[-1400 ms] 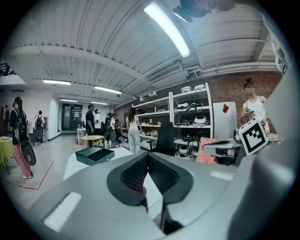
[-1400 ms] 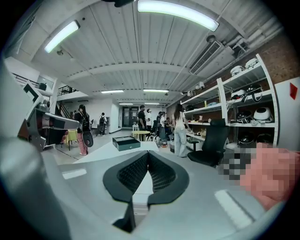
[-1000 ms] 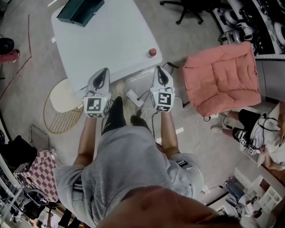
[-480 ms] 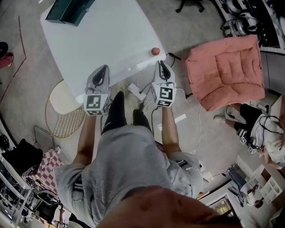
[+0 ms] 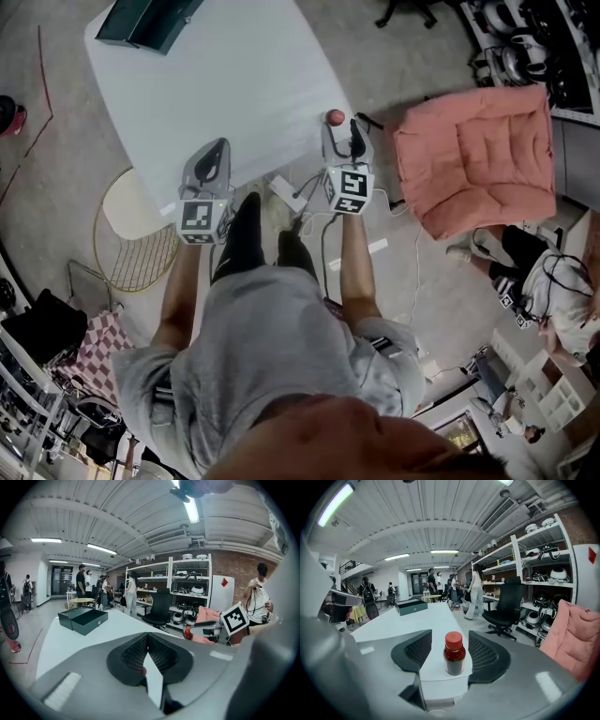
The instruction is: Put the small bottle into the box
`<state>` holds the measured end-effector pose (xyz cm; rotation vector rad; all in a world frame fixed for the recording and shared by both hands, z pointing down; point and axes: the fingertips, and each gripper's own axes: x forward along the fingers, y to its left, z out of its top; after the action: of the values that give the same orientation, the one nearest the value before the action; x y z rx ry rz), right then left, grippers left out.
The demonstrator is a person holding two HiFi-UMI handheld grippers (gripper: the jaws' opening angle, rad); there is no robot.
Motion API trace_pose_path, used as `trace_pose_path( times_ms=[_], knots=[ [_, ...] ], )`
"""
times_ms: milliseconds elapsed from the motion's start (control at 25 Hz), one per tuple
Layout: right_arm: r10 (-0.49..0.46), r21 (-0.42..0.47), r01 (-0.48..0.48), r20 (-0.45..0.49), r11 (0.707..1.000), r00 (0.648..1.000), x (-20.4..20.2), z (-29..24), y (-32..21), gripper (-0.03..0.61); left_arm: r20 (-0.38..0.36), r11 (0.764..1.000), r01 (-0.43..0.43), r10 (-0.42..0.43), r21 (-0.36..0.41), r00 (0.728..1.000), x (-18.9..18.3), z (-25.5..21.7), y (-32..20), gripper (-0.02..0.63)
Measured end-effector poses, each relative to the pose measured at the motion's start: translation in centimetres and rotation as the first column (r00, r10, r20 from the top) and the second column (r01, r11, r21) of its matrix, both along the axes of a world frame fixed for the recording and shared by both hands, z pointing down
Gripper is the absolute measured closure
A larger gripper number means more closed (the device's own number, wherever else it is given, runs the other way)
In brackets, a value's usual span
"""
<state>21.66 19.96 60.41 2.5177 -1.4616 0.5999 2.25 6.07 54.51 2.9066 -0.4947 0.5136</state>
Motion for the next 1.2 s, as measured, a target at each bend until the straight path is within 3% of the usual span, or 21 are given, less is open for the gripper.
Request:
trace_pose_path(
  times_ms=[440, 680, 800, 1200],
  knots=[
    [0.009, -0.037, -0.009, 0.001, 0.999, 1.0, 0.9, 1.5, -1.0, 0.35, 0.013, 1.0, -0.021, 0.021, -0.013, 1.0, 1.1, 0.9, -0.7, 0.603],
    [0.022, -0.079, -0.022, 0.002, 0.997, 1.0, 1.9, 2.7, -1.0, 0.434, 0.017, 1.0, -0.015, 0.016, -0.018, 1.0, 1.3, 1.3, -0.6, 0.603],
    [0.013, -0.085, -0.013, 0.003, 0.996, 1.0, 2.0, 2.7, -1.0, 0.437, 0.015, 1.0, -0.008, 0.008, -0.017, 1.0, 1.3, 1.1, -0.8, 0.603],
    [-0.048, -0.056, 0.046, -0.028, 0.997, 0.998, 0.5, -1.3, -2.6, 0.439, -0.018, 1.0, 0.02, -0.02, 0.005, 1.0, 1.9, -0.9, -2.9, 0.603]
  ],
)
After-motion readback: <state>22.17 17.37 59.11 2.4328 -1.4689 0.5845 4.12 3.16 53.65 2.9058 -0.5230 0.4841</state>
